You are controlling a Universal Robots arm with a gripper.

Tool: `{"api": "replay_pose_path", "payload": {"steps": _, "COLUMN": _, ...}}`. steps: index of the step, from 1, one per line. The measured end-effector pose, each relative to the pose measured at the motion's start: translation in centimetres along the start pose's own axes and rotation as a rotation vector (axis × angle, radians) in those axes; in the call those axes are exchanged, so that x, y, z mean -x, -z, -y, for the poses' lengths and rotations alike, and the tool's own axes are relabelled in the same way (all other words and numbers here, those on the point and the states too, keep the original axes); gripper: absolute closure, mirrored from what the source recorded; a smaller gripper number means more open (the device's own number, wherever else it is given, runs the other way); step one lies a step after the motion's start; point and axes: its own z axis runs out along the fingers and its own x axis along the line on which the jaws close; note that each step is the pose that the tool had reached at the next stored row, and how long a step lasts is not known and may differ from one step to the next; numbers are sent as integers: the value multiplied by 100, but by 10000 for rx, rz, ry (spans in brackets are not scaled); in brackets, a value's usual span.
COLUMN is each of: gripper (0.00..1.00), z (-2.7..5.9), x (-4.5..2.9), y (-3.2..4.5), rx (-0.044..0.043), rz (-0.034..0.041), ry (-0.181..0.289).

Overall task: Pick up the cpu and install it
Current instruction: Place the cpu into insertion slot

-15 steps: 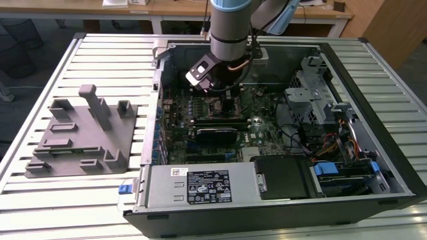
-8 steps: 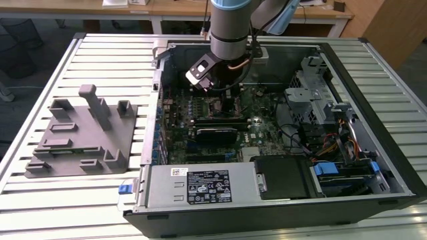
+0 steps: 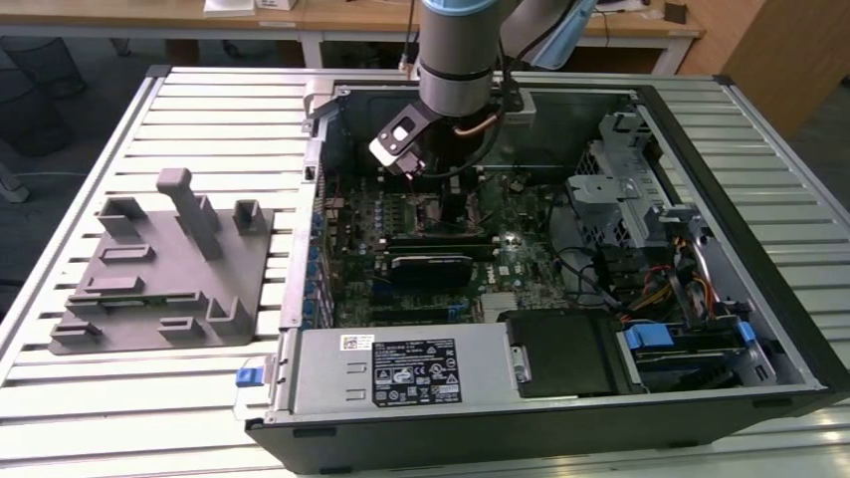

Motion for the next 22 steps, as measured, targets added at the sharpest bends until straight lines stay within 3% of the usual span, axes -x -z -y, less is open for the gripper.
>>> {"api": "replay_pose_path", "payload": {"steps": 4, "gripper": 47, "z": -1, "x": 0, "y": 34, "rx": 1, "rz": -1, "ry": 0}}
{"api": "replay_pose_path", "payload": {"steps": 6, "gripper": 59, "z": -2, "x": 0, "y": 48, "rx": 0, "rz": 2, "ry": 0}}
{"api": "replay_pose_path", "payload": {"steps": 7, "gripper": 59, "z": -2, "x": 0, "y": 57, "rx": 0, "rz": 5, "ry": 1}}
{"api": "replay_pose_path", "payload": {"steps": 9, "gripper": 71, "z": -3, "x": 0, "y": 77, "rx": 0, "rz": 10, "ry": 1}}
{"api": "replay_pose_path", "payload": {"steps": 10, "gripper": 71, "z": -3, "x": 0, "y": 86, "rx": 1, "rz": 11, "ry": 1}}
{"api": "replay_pose_path", "payload": {"steps": 14, "gripper": 88, "z": -5, "x": 0, "y": 121, "rx": 0, "rz": 21, "ry": 1}}
{"api": "replay_pose_path", "payload": {"steps": 22, "gripper": 89, "z": -7, "x": 0, "y": 180, "rx": -8, "rz": 29, "ry": 0}}
